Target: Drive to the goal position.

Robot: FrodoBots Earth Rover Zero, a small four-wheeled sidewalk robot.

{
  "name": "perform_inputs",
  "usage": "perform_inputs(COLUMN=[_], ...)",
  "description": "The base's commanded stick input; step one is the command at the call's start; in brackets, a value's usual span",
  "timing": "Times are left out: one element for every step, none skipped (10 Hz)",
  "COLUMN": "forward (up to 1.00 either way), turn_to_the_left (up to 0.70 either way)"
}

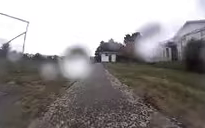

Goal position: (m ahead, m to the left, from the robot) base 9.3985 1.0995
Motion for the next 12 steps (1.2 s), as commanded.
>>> perform_inputs(forward=[0.85, 0.85, 0.85, 0.85, 0.85, 0.85, 0.85, 0.85, 0.85, 0.85, 0.85, 0.85], turn_to_the_left=[0.0, 0.0, 0.0, 0.0, 0.0, 0.0, 0.0, 0.0, 0.0, 0.03, 0.08, 0.25])
